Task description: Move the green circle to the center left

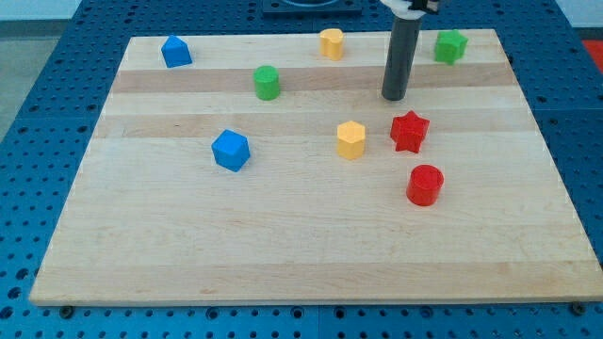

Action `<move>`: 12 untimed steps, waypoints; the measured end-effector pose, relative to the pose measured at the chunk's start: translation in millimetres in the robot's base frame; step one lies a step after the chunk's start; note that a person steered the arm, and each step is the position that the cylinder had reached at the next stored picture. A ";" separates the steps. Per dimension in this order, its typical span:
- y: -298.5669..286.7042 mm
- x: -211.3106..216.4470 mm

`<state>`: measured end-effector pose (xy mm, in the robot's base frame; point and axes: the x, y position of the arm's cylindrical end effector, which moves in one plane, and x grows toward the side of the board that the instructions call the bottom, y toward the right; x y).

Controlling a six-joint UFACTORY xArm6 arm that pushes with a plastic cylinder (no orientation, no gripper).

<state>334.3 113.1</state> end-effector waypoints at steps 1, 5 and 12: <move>-9.5 -5.1; -124.6 -33.4; -200.5 -29.8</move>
<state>304.5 -87.4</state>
